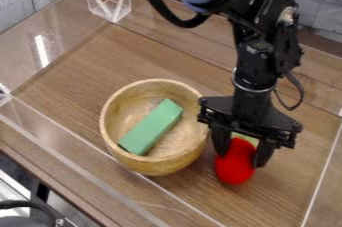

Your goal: Move the red fruit to the left side of the table

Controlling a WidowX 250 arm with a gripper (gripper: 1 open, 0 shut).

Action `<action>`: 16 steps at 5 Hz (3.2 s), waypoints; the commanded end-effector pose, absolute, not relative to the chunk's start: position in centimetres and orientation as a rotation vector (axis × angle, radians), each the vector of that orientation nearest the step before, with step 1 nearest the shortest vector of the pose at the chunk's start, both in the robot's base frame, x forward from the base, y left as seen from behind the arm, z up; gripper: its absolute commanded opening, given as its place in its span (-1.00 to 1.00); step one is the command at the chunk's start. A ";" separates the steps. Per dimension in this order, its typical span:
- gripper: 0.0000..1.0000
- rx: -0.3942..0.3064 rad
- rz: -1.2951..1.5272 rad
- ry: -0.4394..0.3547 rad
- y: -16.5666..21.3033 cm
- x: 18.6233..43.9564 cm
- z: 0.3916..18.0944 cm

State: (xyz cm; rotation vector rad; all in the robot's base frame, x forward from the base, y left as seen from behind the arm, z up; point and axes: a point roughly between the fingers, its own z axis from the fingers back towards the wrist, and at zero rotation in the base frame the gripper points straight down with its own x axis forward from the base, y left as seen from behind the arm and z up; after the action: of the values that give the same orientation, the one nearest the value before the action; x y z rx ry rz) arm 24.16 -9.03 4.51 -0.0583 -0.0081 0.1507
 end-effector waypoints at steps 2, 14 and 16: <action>-1.00 -0.082 0.162 -0.087 -8.7 24.8 8.4; 1.00 0.063 0.651 -0.251 18.2 31.7 7.7; 1.00 0.070 0.680 -0.244 19.5 32.7 6.9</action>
State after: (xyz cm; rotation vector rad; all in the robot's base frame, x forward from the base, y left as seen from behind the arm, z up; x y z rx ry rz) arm 32.15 18.46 5.17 0.0523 -0.1908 0.6700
